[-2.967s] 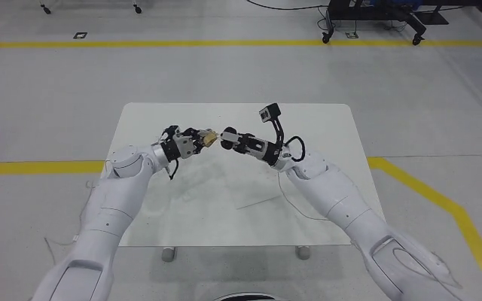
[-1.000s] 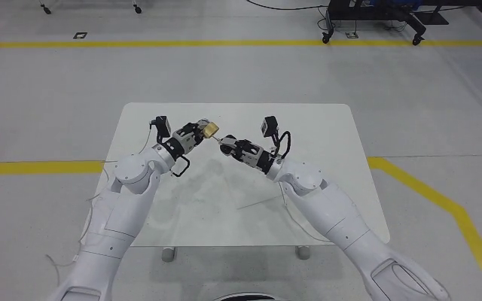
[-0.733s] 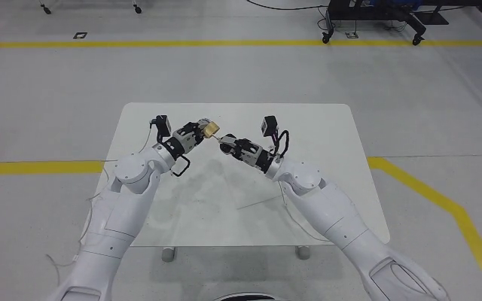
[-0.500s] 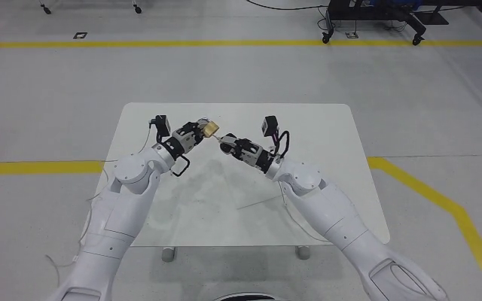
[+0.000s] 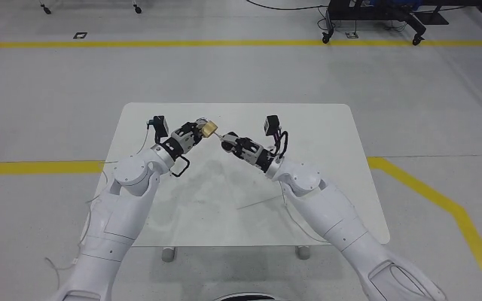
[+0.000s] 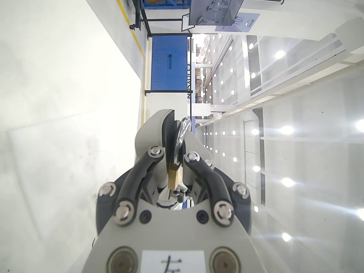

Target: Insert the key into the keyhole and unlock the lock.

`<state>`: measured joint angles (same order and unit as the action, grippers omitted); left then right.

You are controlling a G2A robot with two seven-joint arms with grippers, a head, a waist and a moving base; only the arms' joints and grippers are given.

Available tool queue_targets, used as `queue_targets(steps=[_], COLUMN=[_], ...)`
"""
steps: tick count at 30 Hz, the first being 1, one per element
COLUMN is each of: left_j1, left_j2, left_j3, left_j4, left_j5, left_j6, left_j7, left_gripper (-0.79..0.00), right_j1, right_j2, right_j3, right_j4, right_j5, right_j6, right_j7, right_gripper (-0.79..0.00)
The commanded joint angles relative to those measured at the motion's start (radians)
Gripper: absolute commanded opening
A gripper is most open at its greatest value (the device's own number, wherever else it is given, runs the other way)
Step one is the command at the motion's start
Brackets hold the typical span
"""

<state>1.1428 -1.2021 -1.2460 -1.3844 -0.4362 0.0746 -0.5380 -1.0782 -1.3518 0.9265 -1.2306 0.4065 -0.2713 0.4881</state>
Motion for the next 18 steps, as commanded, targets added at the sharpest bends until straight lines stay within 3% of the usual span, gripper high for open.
queue_targets(steps=[1,18], left_j1=[0.0,0.009], left_j2=[0.0,-0.002], left_j3=[0.0,0.003], left_j4=[-0.001,-0.017], left_j5=[0.002,0.036], left_j6=[0.004,0.007], left_j7=[-0.002,0.012], left_gripper=[-0.785,-0.785], right_j1=[0.0,-0.002], right_j2=[-0.002,-0.014], right_j3=[0.0,-0.003], right_j4=[0.0,-0.008], right_j5=[-0.002,-0.046], right_j6=[0.001,0.016], right_j7=[-0.002,-0.014], right_gripper=[-0.785,-0.785])
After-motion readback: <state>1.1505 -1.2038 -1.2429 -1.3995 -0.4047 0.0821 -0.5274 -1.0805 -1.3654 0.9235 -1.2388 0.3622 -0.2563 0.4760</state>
